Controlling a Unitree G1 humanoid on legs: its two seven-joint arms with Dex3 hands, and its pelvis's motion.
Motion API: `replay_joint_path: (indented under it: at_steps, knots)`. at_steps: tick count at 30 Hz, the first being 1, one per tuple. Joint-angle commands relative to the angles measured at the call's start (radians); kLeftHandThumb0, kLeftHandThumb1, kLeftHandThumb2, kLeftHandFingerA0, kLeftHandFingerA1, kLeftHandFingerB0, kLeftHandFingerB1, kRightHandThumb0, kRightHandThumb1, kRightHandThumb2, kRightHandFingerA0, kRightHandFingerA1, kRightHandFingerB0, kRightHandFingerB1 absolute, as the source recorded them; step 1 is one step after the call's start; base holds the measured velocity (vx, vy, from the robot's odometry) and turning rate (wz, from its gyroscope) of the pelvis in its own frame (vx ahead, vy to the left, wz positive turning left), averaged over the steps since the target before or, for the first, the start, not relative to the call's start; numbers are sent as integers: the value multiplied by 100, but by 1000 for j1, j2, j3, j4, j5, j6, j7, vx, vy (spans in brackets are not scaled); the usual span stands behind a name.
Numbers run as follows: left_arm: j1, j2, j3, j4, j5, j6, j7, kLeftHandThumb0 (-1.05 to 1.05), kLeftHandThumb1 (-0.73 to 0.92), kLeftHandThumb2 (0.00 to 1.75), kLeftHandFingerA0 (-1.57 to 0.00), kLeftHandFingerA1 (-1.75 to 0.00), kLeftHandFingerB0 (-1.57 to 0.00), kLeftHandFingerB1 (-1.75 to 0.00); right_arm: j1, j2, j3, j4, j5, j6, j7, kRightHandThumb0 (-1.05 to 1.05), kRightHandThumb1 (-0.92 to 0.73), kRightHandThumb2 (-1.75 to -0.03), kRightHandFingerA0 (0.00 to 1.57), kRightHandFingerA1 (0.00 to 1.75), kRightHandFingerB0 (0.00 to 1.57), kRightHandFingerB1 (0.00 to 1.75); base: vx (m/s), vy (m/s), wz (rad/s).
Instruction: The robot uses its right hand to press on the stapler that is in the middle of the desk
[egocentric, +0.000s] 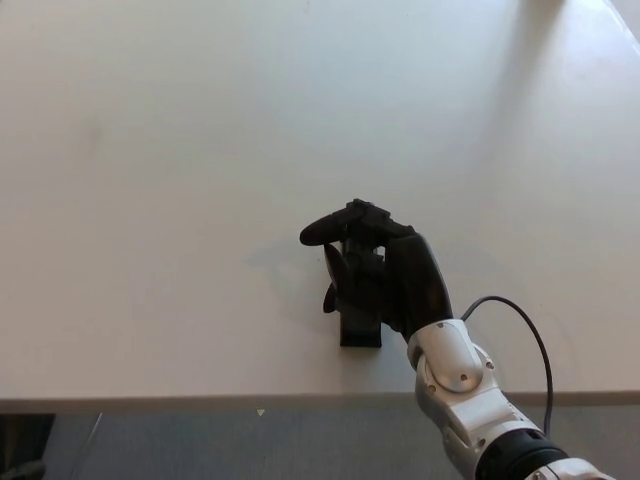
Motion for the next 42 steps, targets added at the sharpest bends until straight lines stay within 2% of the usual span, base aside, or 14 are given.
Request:
replay_joint_path:
  at_steps: [1, 12, 16, 17, 18, 26, 27, 28, 34, 37, 38, 40, 41, 42]
  knots:
    - [12, 35, 40, -20, -32, -3, 12, -35, 66, 119, -2, -50, -2, -50, -121, -505, -288, -1178, 377, 444, 198, -16, -85, -65, 116, 140, 79, 121, 0, 0, 0]
    - [4, 46, 25, 4, -9, -9, 23, -35, 65, 119, -4, -51, -2, -50, 58, -502, -251, -1164, 204, 350, 212, 0, -76, -87, 112, 134, 80, 106, 1, 1, 1]
    - [12, 32, 36, -9, -30, -1, 4, -79, 66, 105, -5, -49, -4, -43, 140, -510, -265, -1160, 177, 328, 197, -4, -78, -82, 109, 140, 77, 119, 0, 0, 0]
    - [12, 32, 39, -5, -33, -2, 3, -70, 91, 68, -13, -43, -7, -35, 150, -514, -275, -1168, 197, 339, 198, -3, -78, -82, 113, 137, 79, 117, 0, 0, 0]
    - [7, 31, 44, 3, -38, -5, 4, -81, 65, 105, -6, -50, -4, -44, 157, -517, -290, -1176, 222, 356, 193, -3, -79, -80, 114, 138, 80, 115, 0, 0, 0]
    - [-7, 50, 41, -2, -26, 3, 9, -70, 65, 105, -8, -51, 0, -46, 276, -651, -506, -1081, 366, 326, 269, 4, -87, -71, 112, 149, 72, 122, 0, 0, 0]
    - [-7, 53, 41, 1, -23, -1, 9, -66, 92, 67, -14, -43, -10, -39, 288, -656, -519, -1082, 365, 326, 268, 3, -84, -74, 114, 146, 72, 123, 0, 0, 0]
    - [-7, 58, 38, 6, -13, -10, 15, -36, 63, 118, -5, -51, -3, -51, 316, -677, -556, -1066, 368, 312, 274, 0, -82, -77, 117, 138, 76, 118, 0, 0, 0]
    - [-16, 63, 47, 11, -11, -2, 16, -36, 64, 118, -5, -52, -3, -51, 428, -756, -751, -966, 406, 333, 270, -4, -78, -80, 119, 136, 82, 115, 0, 0, 0]
    - [-16, 68, 45, 15, -6, -8, 11, -65, 92, 67, -13, -42, -11, -38, 480, -779, -813, -924, 401, 328, 276, -4, -80, -76, 117, 138, 82, 120, 0, 0, 0]
    - [-16, 67, 47, 12, -8, -6, 13, -35, 65, 119, -4, -52, -3, -51, 508, -787, -839, -902, 383, 325, 260, -2, -79, -79, 113, 144, 75, 120, 0, 0, 0]
    - [-17, 67, 43, 12, 2, -3, 30, -36, 62, 117, -4, -51, -3, -51, 544, -795, -872, -853, 344, 305, 235, 3, -76, -84, 109, 147, 73, 123, 0, 0, 0]
    - [-20, 67, 45, 15, -2, 3, 24, -68, 91, 67, -14, -42, -11, -38, 565, -798, -889, -819, 331, 296, 226, 6, -79, -85, 108, 145, 73, 121, 0, 0, 0]
    - [-18, 66, 45, 15, -2, 1, 26, -79, 67, 105, -10, -50, -2, -45, 575, -797, -904, -783, 347, 269, 255, 8, -83, -82, 107, 145, 71, 119, 0, 0, 0]
